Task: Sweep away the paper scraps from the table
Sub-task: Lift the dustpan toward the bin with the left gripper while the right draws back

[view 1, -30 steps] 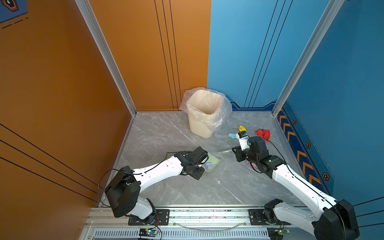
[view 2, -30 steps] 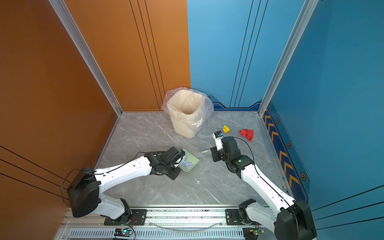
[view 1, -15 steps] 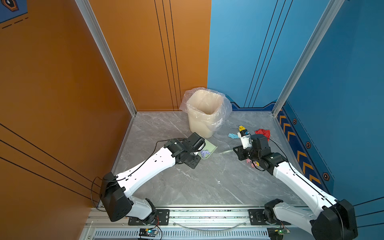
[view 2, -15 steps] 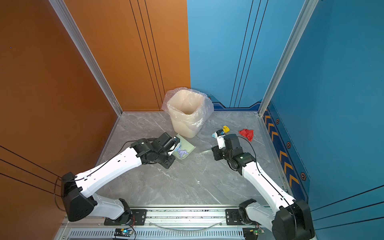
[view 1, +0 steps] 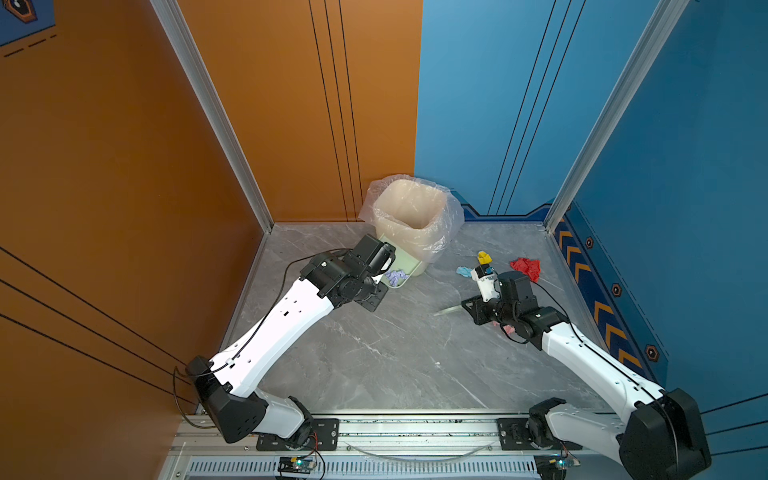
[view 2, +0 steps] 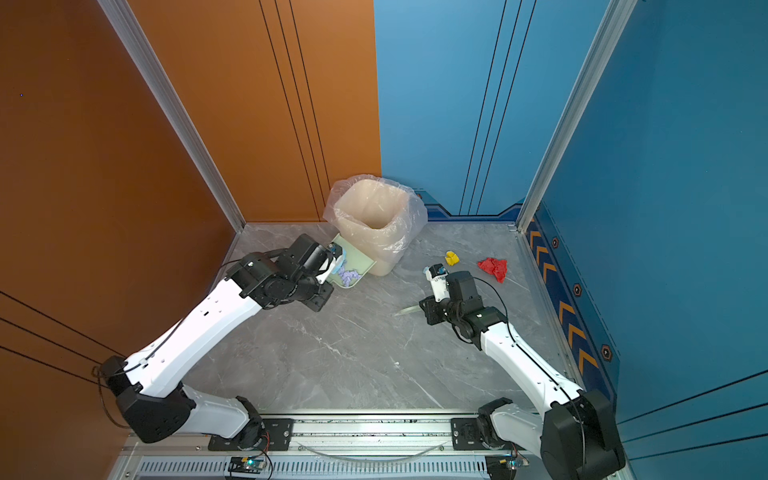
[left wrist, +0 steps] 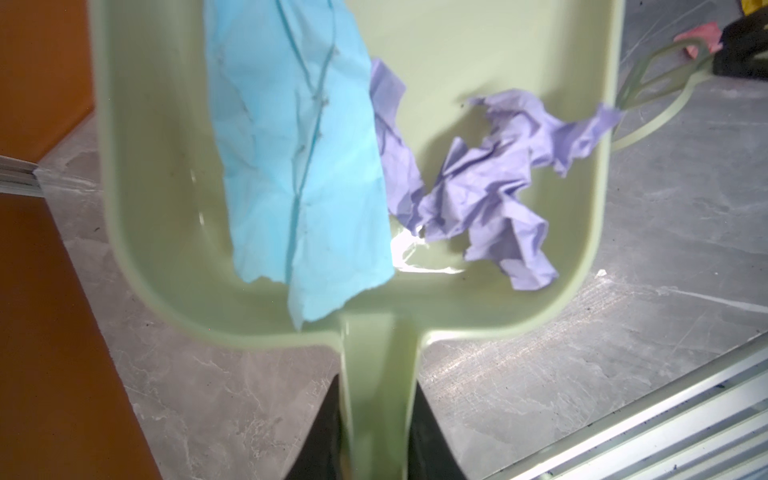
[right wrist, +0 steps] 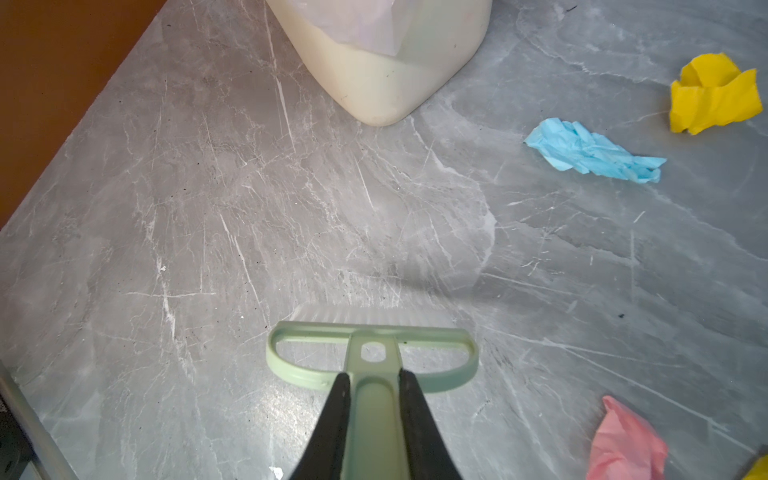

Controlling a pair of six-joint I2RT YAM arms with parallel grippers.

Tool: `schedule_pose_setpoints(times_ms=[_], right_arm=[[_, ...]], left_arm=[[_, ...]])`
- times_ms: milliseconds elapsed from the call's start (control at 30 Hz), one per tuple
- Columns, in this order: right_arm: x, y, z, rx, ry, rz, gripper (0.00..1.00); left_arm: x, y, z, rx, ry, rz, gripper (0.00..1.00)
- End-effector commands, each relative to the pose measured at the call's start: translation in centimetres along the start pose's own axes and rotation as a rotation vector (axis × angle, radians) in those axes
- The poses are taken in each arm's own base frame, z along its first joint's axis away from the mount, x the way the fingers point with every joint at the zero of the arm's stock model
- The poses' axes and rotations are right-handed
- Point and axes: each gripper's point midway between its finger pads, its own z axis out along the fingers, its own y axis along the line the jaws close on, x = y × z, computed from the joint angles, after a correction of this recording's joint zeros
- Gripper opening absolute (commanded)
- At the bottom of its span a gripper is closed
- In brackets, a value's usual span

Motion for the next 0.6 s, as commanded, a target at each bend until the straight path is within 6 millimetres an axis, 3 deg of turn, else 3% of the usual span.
schedule_pose_setpoints(times_ms=[0,267,567], right_arm=[[0.1,0.3,0.4,-0.033,-0.009,0.011,0.0],[0.8,0.4,1.1,-0.056,0.009,0.014,0.0],[1.1,0.2,1.3,-0.049,0.011,0.019,0.0]], left_arm=[[-0.7,1.9,-0.9,-0.07,-0.005,0.03,0.0],[-2.7,6.4,-1.3,-0.189,-0.026,0.003,0.0],[-5.0,10.2,-0.2,-0.218,-0.025,-0.029,0.0]])
